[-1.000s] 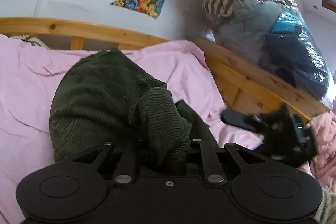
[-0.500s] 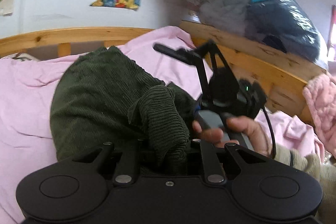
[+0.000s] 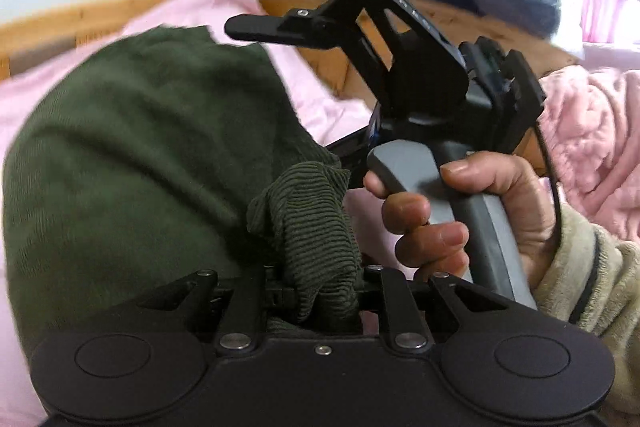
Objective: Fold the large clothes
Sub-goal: 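Grasp the shirt bundle with the right tool while the left tool holds it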
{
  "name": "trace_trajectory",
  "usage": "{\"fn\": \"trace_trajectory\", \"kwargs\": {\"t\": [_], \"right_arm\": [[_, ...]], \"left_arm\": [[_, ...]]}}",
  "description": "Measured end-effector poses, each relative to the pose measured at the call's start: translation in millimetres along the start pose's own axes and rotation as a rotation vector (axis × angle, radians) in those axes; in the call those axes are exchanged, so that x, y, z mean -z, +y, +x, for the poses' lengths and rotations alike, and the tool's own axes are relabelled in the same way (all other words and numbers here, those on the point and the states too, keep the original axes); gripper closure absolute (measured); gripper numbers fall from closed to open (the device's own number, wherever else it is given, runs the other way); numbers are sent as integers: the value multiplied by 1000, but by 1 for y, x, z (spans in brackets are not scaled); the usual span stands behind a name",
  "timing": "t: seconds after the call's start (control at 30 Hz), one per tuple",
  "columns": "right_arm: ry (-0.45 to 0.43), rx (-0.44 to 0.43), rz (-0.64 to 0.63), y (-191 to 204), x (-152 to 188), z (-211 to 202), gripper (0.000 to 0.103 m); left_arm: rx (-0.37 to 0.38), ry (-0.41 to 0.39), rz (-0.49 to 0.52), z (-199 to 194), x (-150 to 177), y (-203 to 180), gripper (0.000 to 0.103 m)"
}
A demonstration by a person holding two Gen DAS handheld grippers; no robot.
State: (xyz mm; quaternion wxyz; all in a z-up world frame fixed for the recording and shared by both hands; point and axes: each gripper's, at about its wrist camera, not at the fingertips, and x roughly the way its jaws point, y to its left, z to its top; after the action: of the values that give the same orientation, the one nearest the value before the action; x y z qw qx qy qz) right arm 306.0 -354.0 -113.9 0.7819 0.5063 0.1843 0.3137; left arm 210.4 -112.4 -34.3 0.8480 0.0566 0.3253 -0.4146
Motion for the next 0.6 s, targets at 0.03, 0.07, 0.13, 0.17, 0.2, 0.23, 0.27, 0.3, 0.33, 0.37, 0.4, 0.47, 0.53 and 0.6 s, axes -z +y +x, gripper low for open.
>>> {"fn": "trace_trajectory", "kwargs": {"t": [0.03, 0.07, 0.13, 0.17, 0.2, 0.23, 0.27, 0.3, 0.33, 0.37, 0.4, 0.47, 0.53, 0.6], "right_arm": [[-1, 10, 11, -3, 1, 1, 0], [0, 18, 10, -4, 2, 3, 1], [5, 40, -13, -1, 2, 6, 4], [9, 53, -27, 1, 2, 8, 8], [12, 77, -47, 4, 2, 10, 16], [12, 100, -64, 6, 3, 13, 20], [9, 124, -78, 7, 3, 14, 25], [2, 136, -81, 7, 4, 15, 30], [0, 143, -81, 6, 5, 14, 32], [-4, 156, -92, 7, 6, 15, 36], [-9, 172, -114, 9, 8, 16, 39], [-16, 193, -148, 13, 10, 15, 43], [-24, 203, -165, 15, 12, 14, 44], [-27, 210, -177, 17, 13, 13, 45]], "left_arm": [[0, 5, -11, 2, 3, 2, 84], [-1, 5, -15, 3, 5, 4, 84], [-1, 2, -12, 1, 4, 6, 84], [-2, 2, -10, 1, 2, 6, 83], [-2, 1, -11, -1, 3, 7, 83], [-4, 0, -16, -2, 3, 9, 83], [-5, -1, -23, -3, 4, 11, 83], [-7, -2, -30, -4, 4, 12, 83], [-9, -3, -35, -4, 2, 12, 83], [-11, -3, -39, -4, 2, 13, 83], [-13, -1, -41, -3, 2, 14, 83], [-12, 2, -47, -1, -1, 12, 83], [-9, 3, -50, -1, -2, 10, 82], [-5, 5, -55, -2, -2, 11, 82]]}}
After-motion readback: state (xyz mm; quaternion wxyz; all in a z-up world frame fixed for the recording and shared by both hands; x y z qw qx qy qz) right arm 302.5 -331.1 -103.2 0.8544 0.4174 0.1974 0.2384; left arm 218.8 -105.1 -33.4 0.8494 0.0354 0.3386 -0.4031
